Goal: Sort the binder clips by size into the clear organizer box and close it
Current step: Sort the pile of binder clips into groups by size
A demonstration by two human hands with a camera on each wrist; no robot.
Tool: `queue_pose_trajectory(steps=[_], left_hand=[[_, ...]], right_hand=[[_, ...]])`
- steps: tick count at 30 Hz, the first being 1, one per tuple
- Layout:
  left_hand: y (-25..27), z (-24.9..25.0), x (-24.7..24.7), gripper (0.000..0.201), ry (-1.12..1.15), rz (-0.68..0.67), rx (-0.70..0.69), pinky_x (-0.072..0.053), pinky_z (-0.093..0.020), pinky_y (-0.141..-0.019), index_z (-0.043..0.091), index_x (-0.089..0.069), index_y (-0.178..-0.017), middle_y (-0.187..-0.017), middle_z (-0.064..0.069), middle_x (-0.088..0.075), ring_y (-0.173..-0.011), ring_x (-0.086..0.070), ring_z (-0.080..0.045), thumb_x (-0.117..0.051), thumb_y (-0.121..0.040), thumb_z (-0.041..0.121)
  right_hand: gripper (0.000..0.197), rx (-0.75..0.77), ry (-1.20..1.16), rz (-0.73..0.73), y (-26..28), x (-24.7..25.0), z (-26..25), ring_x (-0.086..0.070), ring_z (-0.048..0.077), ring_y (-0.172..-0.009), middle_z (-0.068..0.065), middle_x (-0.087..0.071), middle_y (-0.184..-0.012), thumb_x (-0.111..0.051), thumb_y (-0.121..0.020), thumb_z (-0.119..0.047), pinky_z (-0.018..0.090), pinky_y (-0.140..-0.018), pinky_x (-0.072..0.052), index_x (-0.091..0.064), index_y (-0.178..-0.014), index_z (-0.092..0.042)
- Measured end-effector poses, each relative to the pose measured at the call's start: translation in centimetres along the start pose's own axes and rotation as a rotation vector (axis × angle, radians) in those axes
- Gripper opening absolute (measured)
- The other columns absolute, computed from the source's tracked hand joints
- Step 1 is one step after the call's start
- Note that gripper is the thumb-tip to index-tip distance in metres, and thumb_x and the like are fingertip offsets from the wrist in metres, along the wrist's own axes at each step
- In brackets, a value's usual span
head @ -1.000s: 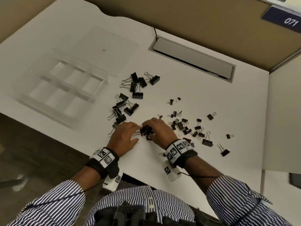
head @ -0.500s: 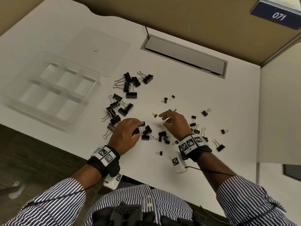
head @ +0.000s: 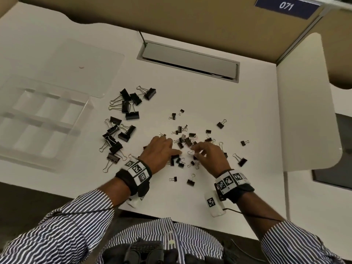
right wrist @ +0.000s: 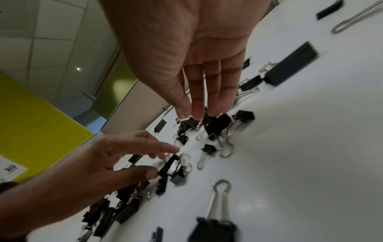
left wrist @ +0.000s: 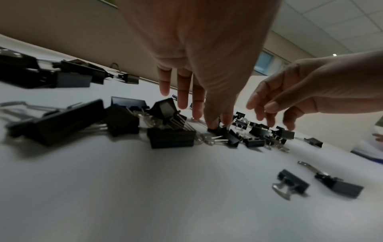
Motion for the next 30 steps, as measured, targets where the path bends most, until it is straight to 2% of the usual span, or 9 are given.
queue_pose_trajectory(steps=[3, 7, 11, 14, 19, 22, 26, 28, 30], left_hand=[[-0.8, -0.2, 0.2, 0.044, -0.021, -0.032, -0.006, -0.026, -0.031, -0.067, 0.037, -0.071, -0.107, -0.084, 0.002, -0.051, -0.077, -0.046, -0.022, -0.077, -0.075, 0.007], [-0.8, -0.9, 0.6, 0.032, -0.012, -0.009, 0.042, -0.039, -0.034, -0.068, 0.026, -0.071, -0.099, -0.086, 0.000, -0.054, -0.079, -0.049, -0.023, -0.084, -0.070, 0.022], [-0.1, -1.4, 1.0, 0.033, -0.012, 0.008, 0.115, -0.045, -0.039, -0.071, 0.022, -0.071, -0.099, -0.090, -0.003, -0.058, -0.082, -0.053, -0.025, -0.084, -0.069, 0.020], [0.5, -1.3, 1.2, 0.035, 0.015, 0.024, 0.133, -0.045, -0.040, -0.070, 0.021, -0.073, -0.096, -0.089, -0.005, -0.059, -0.081, -0.055, -0.027, -0.085, -0.065, 0.014], [1.3, -1.4, 0.5, 0.031, 0.073, 0.021, 0.108, -0.043, -0.038, -0.075, 0.026, -0.073, -0.098, -0.090, 0.001, -0.058, -0.081, -0.053, -0.022, -0.081, -0.069, 0.019], [1.6, -1.2, 0.4, 0.019, 0.097, 0.041, 0.094, -0.042, -0.037, -0.077, 0.028, -0.073, -0.094, -0.090, 0.004, -0.058, -0.081, -0.052, -0.019, -0.076, -0.075, 0.029], [1.0, -1.0, 0.4, 0.014, 0.147, 0.106, 0.119, -0.043, -0.038, -0.080, 0.026, -0.072, -0.094, -0.090, 0.004, -0.059, -0.083, -0.053, -0.019, -0.072, -0.081, 0.031], [0.2, -0.9, 0.4, 0.015, 0.181, 0.152, 0.128, -0.039, -0.034, -0.077, 0.023, -0.071, -0.094, -0.088, 0.003, -0.059, -0.083, -0.052, -0.020, -0.072, -0.080, 0.027], [-1.0, -0.4, 0.5, 0.014, 0.204, 0.192, 0.136, -0.034, -0.031, -0.074, 0.021, -0.069, -0.094, -0.087, 0.003, -0.059, -0.082, -0.051, -0.021, -0.073, -0.080, 0.024]], right_hand=[[0.020, 0.024, 0.008, -0.018, 1.1, 0.0, 0.2, -0.058, 0.006, -0.082, -0.012, -0.063, -0.096, -0.061, -0.089, -0.016, 0.026, -0.074, -0.047, -0.071, -0.103, -0.026], [0.034, 0.220, 0.124, -0.184, 1.8, -0.7, -0.9, -0.058, 0.014, -0.087, -0.003, -0.059, -0.099, -0.056, -0.090, -0.011, 0.028, -0.068, -0.047, -0.069, -0.117, -0.027], [0.050, 0.307, 0.287, -0.319, 1.5, -2.2, -2.5, -0.055, 0.022, -0.089, 0.002, -0.053, -0.100, -0.052, -0.092, -0.008, 0.040, -0.066, -0.051, -0.057, -0.135, -0.035], [0.053, 0.336, 0.326, -0.328, 1.2, -2.7, -2.8, -0.054, 0.026, -0.086, 0.004, -0.050, -0.097, -0.049, -0.093, -0.006, 0.038, -0.062, -0.048, -0.056, -0.135, -0.037], [0.052, 0.314, 0.332, -0.234, 0.7, -1.7, -1.2, -0.055, 0.022, -0.083, -0.003, -0.044, -0.091, -0.050, -0.090, -0.003, 0.027, -0.054, -0.033, -0.061, -0.132, -0.032], [0.048, 0.299, 0.269, -0.188, 0.4, -0.3, 0.0, -0.051, 0.014, -0.079, -0.009, -0.043, -0.092, -0.050, -0.091, -0.006, 0.022, -0.055, -0.032, -0.063, -0.128, -0.032], [0.033, 0.120, 0.144, 0.045, 0.3, 2.5, 2.2, -0.052, 0.003, -0.074, -0.012, -0.053, -0.093, -0.053, -0.093, -0.014, 0.017, -0.061, -0.042, -0.066, -0.117, -0.033], [0.027, -0.021, 0.121, 0.177, 0.4, 4.1, 3.9, -0.055, 0.008, -0.072, -0.009, -0.057, -0.090, -0.056, -0.091, -0.015, 0.022, -0.062, -0.044, -0.068, -0.108, -0.032], [0.021, -0.157, 0.157, 0.218, 0.8, 5.2, 5.5, -0.058, 0.013, -0.077, -0.005, -0.061, -0.091, -0.058, -0.090, -0.018, 0.027, -0.064, -0.041, -0.067, -0.104, -0.029]])
Point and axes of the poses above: each hand's wrist, its own y-axis away from the middle knuckle, its own x-axis out of the back of the hand, z = x × y, the point moved 1 cm from there along -y, towards the middle knuckle
